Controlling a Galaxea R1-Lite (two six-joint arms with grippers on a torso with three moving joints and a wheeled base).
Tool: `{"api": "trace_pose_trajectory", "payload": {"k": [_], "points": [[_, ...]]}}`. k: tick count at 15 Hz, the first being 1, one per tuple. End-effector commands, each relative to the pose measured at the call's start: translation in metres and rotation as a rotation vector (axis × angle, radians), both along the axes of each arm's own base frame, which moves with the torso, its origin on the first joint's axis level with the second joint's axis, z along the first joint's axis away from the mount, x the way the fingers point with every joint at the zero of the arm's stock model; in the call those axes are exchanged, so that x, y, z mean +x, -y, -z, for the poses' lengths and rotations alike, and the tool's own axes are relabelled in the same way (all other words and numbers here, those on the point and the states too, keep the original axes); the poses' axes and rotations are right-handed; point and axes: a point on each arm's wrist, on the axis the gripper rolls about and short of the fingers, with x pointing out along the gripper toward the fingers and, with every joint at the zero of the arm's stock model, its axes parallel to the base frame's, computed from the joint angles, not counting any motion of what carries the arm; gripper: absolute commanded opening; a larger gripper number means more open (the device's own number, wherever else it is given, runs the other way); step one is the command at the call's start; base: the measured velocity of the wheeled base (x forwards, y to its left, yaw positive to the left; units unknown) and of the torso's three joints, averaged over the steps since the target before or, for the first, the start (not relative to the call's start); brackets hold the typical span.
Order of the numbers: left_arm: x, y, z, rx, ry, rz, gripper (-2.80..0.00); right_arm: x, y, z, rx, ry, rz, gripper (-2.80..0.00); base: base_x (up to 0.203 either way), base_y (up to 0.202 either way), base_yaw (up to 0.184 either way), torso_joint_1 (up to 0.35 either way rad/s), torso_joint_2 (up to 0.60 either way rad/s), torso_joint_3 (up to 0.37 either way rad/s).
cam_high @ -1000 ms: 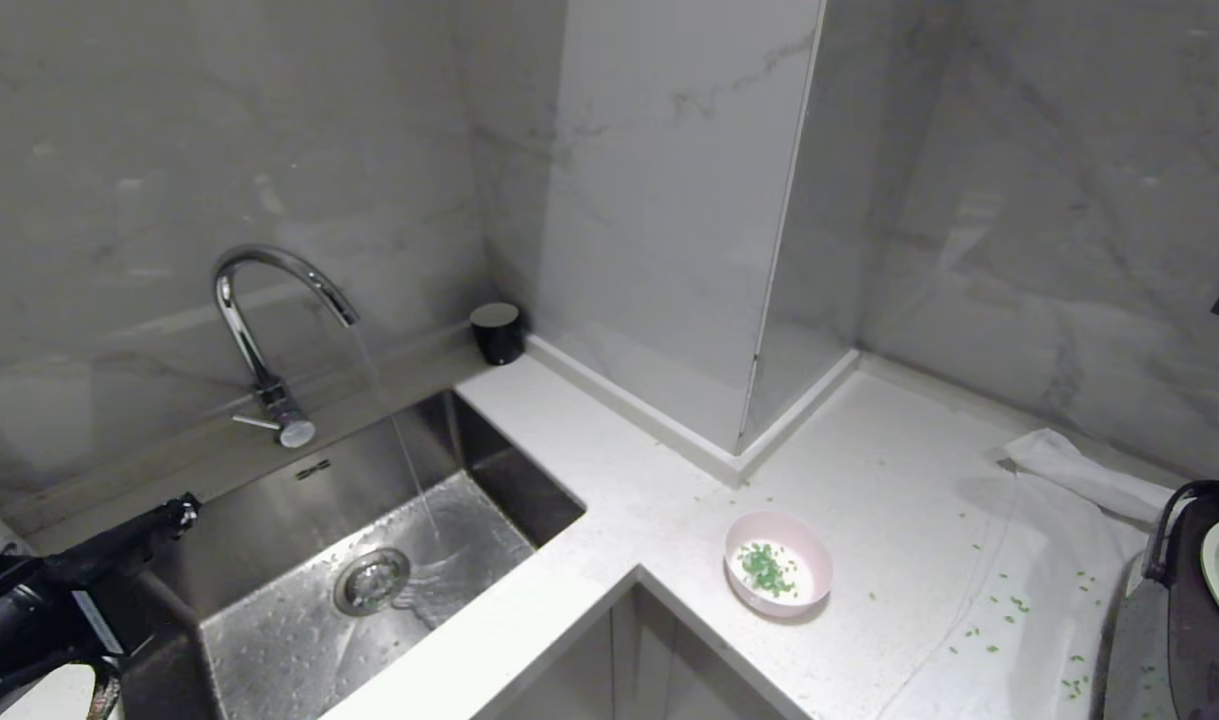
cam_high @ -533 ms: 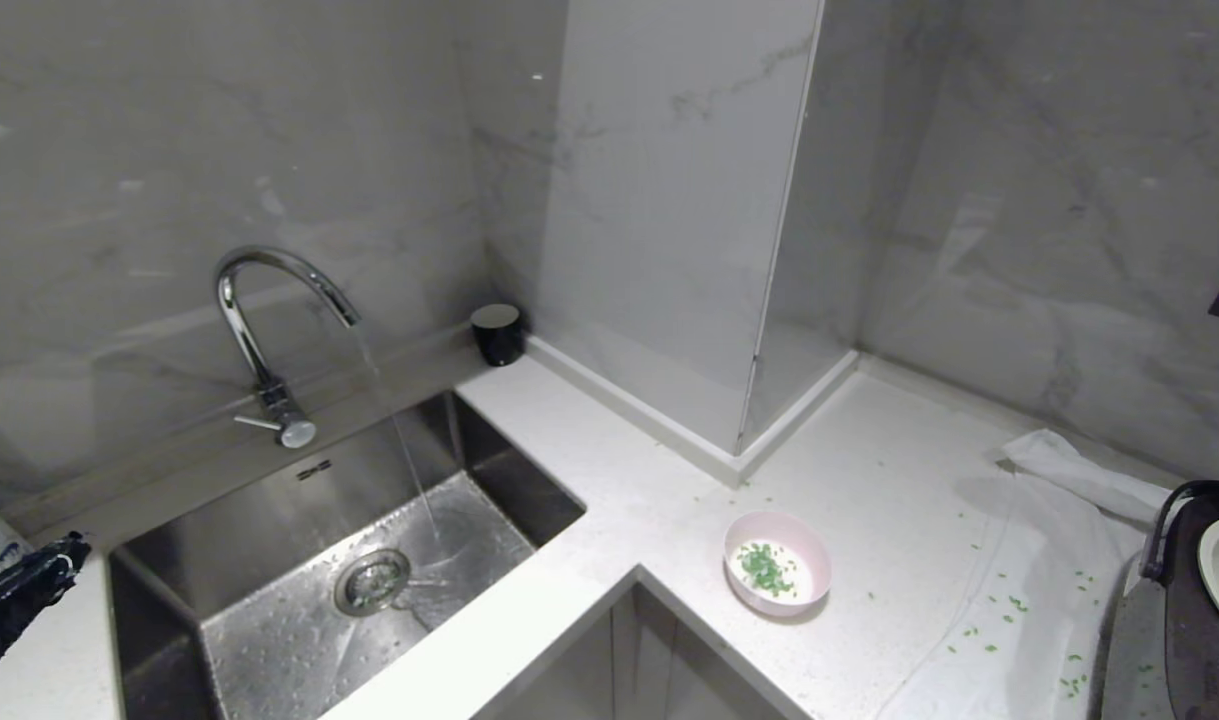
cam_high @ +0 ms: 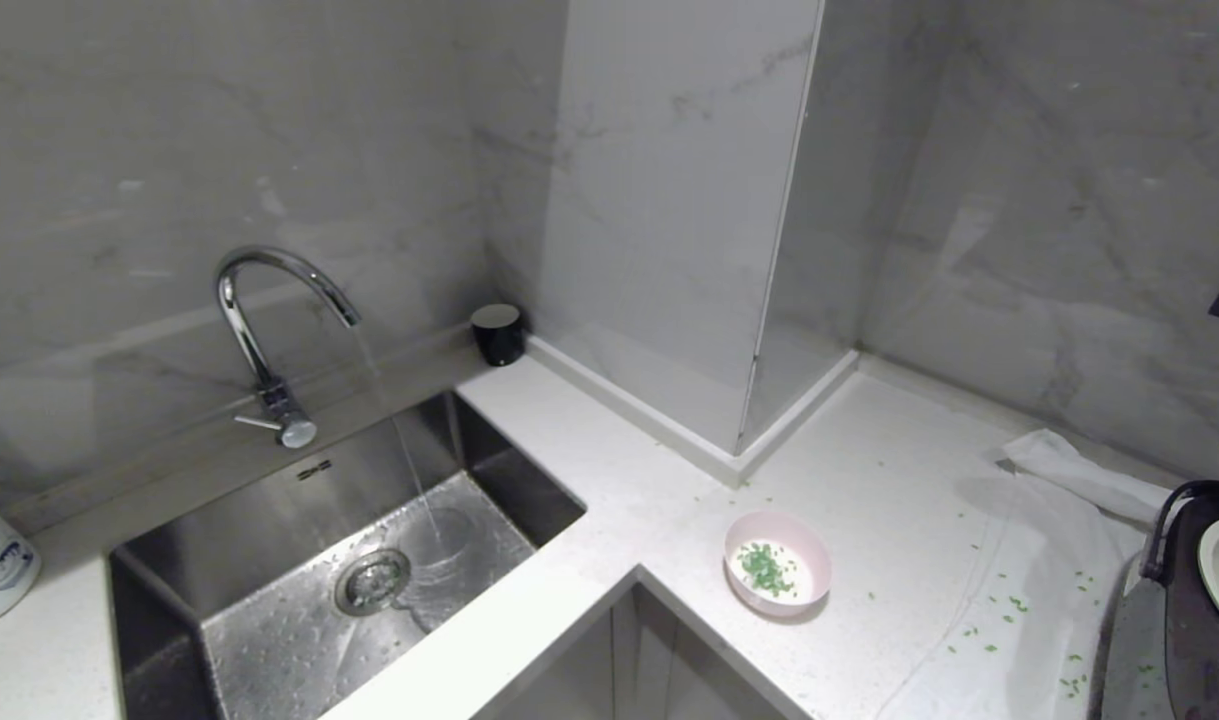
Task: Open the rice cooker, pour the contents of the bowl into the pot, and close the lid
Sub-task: Pick up the bowl on the table
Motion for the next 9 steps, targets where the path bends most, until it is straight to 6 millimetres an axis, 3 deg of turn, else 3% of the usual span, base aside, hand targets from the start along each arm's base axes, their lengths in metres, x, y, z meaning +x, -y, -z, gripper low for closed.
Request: {"api": "trace_pose_trajectory", "payload": {"k": [1, 6, 9], "points": [[-0.006, -0.001, 0.017, 0.028, 0.025, -0.037, -2.8, 0.0, 0.0, 0.0, 0.0, 0.0, -0.001, -2.8, 0.0, 0.0, 0.0, 0.0, 0.0, 0.0], [0.002, -0.003, 0.072, 0.058, -0.073, -0.108, -2.8, 0.0, 0.0, 0.0, 0.0, 0.0, -0.001, -2.8, 0.0, 0.0, 0.0, 0.0, 0.0, 0.0], [0.004, -0.003, 0.078, 0.055, -0.094, -0.122, -2.8, 0.0, 0.0, 0.0, 0.0, 0.0, -0.001, -2.8, 0.0, 0.0, 0.0, 0.0, 0.0, 0.0]]}}
